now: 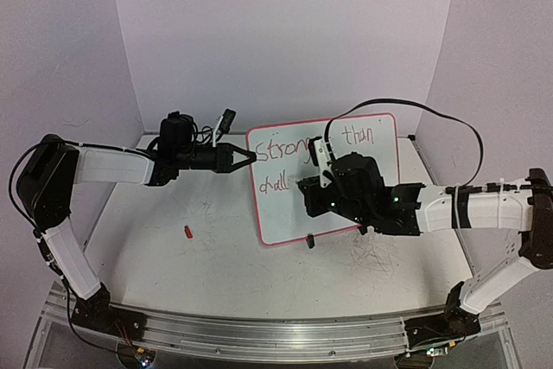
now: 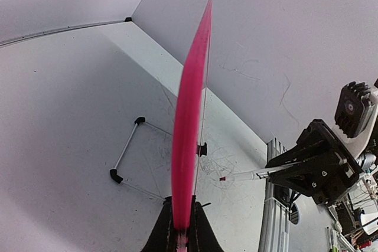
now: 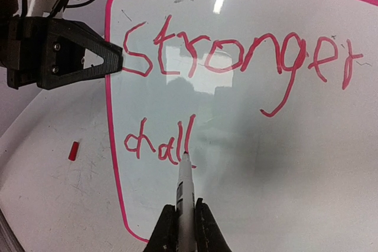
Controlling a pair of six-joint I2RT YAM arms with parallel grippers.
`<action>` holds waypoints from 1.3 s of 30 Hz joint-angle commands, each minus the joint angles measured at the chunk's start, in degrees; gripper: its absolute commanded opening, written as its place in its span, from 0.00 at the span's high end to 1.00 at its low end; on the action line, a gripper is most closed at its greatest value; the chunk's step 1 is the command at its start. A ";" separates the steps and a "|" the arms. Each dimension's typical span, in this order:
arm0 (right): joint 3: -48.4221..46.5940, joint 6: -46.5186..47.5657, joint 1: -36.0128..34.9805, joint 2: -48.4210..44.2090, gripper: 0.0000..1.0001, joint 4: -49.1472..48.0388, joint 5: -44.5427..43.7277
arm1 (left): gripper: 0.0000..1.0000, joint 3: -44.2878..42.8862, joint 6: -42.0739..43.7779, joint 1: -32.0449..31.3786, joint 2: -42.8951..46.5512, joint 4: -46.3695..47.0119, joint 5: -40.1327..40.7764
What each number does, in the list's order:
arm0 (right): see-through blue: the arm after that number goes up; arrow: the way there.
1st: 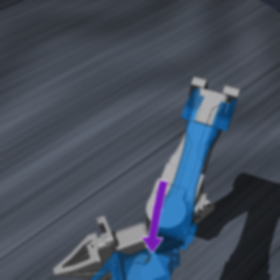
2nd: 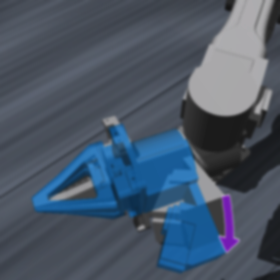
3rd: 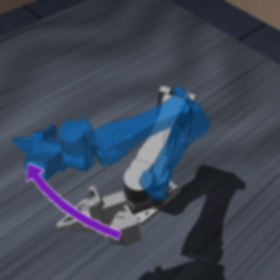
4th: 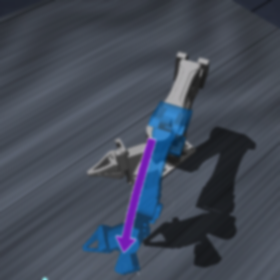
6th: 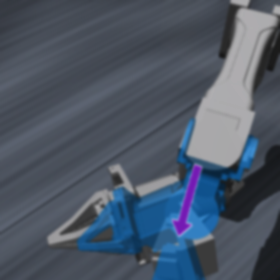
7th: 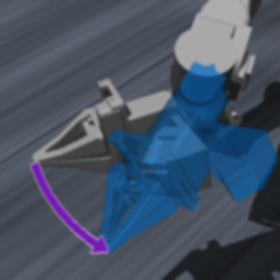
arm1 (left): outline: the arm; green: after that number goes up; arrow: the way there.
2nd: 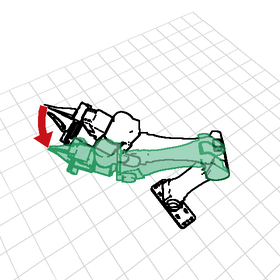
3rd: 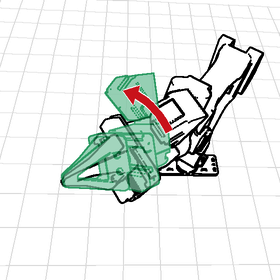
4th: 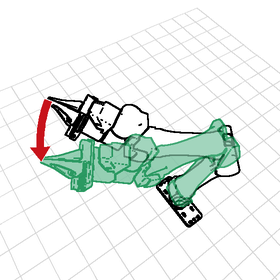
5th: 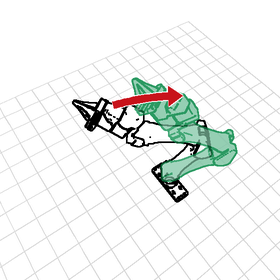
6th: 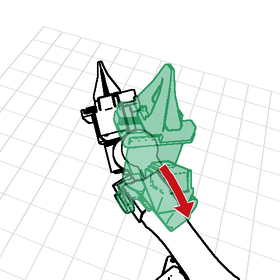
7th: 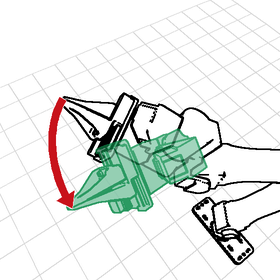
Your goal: Write a sentence on the whiteboard
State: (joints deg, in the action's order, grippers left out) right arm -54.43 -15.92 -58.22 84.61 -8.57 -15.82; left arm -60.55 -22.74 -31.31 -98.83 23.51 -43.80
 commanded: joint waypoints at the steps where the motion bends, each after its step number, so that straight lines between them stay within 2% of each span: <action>1: -2.45 -1.42 -0.06 1.46 1.00 -1.71 0.40 | 1.00 -0.23 0.34 -0.42 0.76 -2.15 -0.57; 8: -2.96 -3.85 -0.04 2.40 1.00 0.29 -4.05 | 1.00 -0.28 0.33 -0.42 0.92 -2.15 -0.67; 19: -4.36 -3.69 -0.05 4.65 1.00 0.49 -3.80 | 1.00 -0.28 0.33 -0.41 1.00 -2.15 -0.69; 39: -3.94 -7.52 0.00 4.16 1.00 3.28 -10.79 | 1.00 -0.18 0.34 -0.42 1.10 -2.15 -0.69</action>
State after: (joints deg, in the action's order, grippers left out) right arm -56.58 -22.33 -58.28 89.19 -5.93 -23.13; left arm -60.55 -22.74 -31.31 -98.83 23.48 -43.79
